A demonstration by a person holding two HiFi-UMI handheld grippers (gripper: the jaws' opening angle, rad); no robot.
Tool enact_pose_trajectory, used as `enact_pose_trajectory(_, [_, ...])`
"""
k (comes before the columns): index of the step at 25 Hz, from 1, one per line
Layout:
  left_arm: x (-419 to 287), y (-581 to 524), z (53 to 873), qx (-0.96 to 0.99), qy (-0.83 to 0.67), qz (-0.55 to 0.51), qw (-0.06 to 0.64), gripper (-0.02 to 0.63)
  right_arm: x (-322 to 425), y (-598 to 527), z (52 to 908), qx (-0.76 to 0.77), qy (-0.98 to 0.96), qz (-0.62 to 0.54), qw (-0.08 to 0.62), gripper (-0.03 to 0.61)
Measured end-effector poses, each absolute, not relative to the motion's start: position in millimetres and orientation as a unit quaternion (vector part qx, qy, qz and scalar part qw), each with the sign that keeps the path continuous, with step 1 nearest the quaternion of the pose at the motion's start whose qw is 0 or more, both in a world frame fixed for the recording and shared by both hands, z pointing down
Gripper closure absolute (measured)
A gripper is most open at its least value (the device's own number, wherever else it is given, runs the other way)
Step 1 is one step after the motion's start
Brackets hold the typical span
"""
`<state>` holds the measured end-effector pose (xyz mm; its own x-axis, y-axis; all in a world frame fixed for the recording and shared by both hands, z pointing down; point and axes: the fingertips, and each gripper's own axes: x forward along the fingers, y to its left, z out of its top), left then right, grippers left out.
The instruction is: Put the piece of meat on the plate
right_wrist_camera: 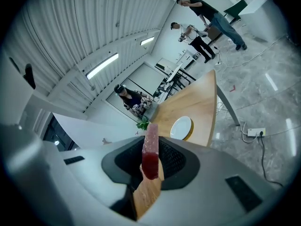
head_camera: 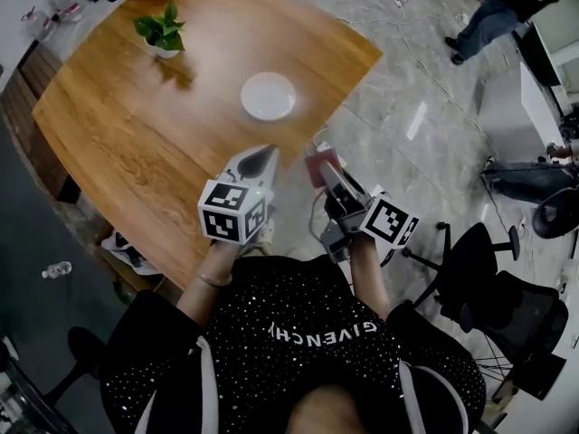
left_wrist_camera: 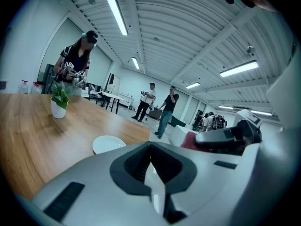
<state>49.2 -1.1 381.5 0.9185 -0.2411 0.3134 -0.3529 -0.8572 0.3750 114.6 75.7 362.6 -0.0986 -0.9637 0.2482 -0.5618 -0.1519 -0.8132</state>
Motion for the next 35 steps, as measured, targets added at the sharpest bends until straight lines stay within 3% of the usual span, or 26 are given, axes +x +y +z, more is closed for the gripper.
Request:
enact_pose_trajectory(21, [55,-2,390,0.956,-0.146,0.140,0.212,0.606,118,70,369,-0.628,0.600,-0.425,0.254,0.483])
enact_pose_trajectory(35, [97,-86,401,0.932,-0.233,0.129,0.244,0.606,175,-25,380,-0.578,0.637,-0.467,0.205,0.483])
